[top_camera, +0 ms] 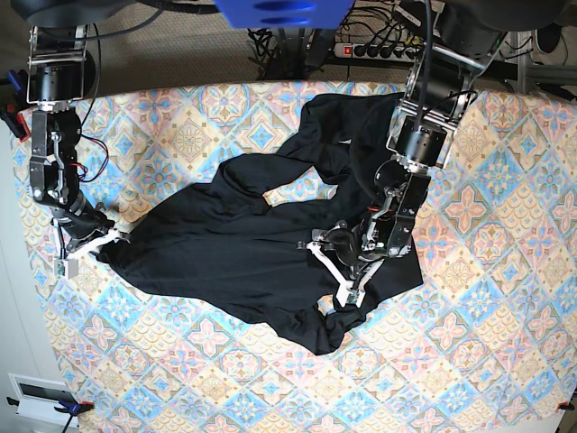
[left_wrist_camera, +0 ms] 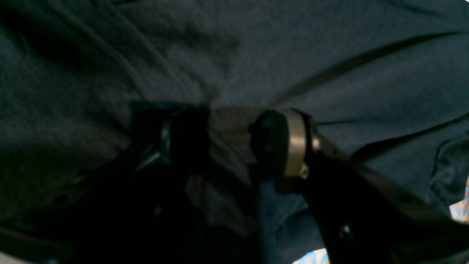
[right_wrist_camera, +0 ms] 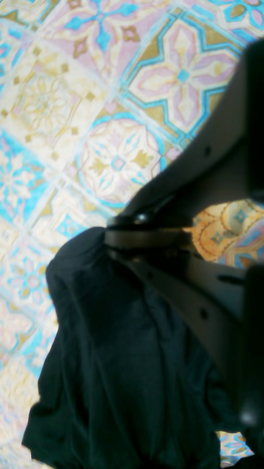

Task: Layout the t-shirt on the table in an organized manner, then fold the t-shirt properly
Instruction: 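Reach the left gripper into the shirt middle and grasp fabric, then pull the grasped fabric with the left gripper away from the right gripper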

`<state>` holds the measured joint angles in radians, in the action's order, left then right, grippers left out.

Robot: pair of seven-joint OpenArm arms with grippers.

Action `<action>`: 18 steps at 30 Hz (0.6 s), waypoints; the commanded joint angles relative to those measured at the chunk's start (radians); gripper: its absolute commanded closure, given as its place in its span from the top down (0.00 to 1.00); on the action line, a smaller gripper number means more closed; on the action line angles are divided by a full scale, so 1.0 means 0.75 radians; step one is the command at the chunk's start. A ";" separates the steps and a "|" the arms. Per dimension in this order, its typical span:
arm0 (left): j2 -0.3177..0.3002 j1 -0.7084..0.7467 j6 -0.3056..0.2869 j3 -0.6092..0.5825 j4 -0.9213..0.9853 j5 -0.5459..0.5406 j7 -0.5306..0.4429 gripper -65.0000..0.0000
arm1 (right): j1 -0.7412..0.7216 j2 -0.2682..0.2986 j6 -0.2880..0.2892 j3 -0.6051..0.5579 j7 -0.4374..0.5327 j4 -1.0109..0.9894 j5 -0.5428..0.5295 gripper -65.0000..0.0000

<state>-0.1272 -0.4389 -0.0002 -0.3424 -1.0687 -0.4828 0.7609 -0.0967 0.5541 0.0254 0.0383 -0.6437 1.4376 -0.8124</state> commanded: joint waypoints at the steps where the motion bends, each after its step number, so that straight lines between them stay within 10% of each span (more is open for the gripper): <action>1: -0.005 -0.028 0.007 0.001 -0.014 0.017 0.001 0.50 | -0.030 0.031 0.008 0.015 0.033 0.020 -0.006 0.00; 10: -0.071 -0.030 0.005 0.007 -0.016 0.013 0.108 0.00 | -0.030 0.031 0.008 0.015 0.033 -0.056 -0.006 0.00; 18: -0.212 0.024 0.001 0.009 -0.029 -0.004 0.104 0.00 | -0.095 0.031 0.008 0.017 0.035 -0.068 -0.006 0.00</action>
<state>-0.2687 -0.4141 -0.0292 -0.3405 -1.0889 -0.5278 0.8070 -0.1371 0.5522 0.0273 0.0395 -0.6521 1.3697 -0.8127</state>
